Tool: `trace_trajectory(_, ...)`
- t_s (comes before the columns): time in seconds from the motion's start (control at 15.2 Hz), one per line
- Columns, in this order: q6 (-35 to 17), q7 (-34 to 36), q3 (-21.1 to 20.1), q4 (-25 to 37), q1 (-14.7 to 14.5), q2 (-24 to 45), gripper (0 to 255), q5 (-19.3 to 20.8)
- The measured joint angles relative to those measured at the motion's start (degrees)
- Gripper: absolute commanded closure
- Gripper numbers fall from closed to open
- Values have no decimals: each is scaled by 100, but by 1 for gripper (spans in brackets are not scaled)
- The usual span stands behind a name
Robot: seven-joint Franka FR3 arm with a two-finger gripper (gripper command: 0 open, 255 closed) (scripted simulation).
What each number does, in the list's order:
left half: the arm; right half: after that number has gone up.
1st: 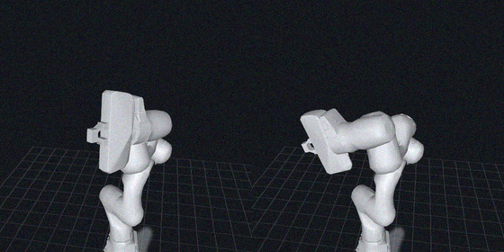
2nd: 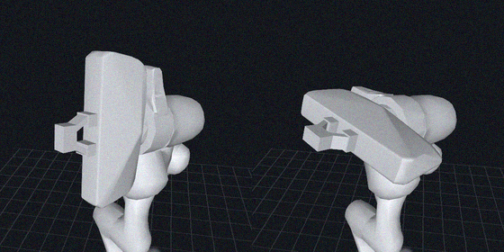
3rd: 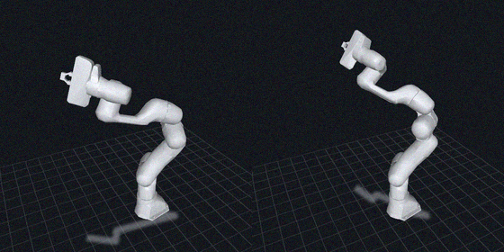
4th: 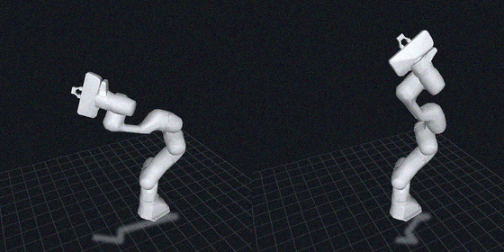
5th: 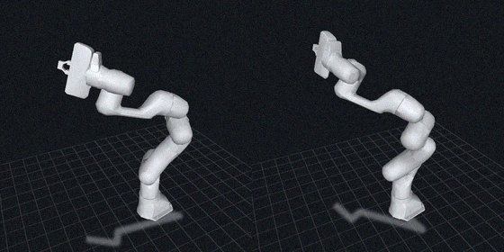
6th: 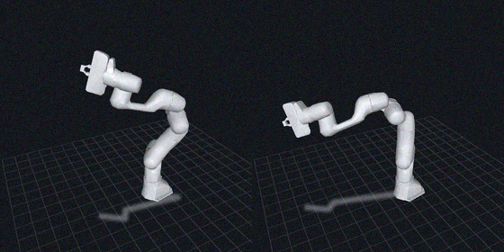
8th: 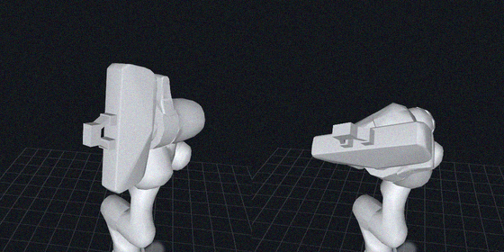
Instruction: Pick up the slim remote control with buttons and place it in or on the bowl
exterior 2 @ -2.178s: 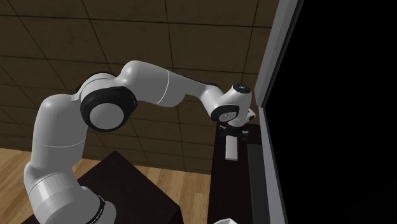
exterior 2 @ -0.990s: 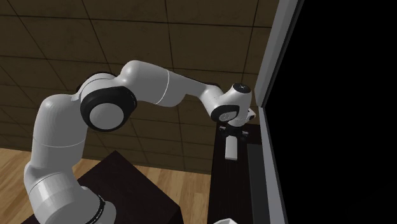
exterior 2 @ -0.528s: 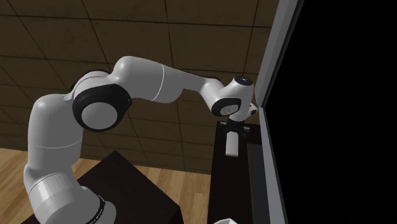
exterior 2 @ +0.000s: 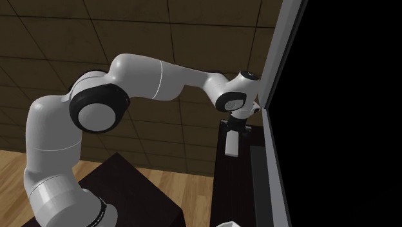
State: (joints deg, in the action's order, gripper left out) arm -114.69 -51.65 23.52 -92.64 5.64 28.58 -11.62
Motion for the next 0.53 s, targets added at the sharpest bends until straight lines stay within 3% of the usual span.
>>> trace_trajectory(0.4, 1379, 84, 111, 322, -88, -162, 255, 65)
trace_trajectory(0.53, 1180, 97, 191, 247, -137, -292, 255, 88)
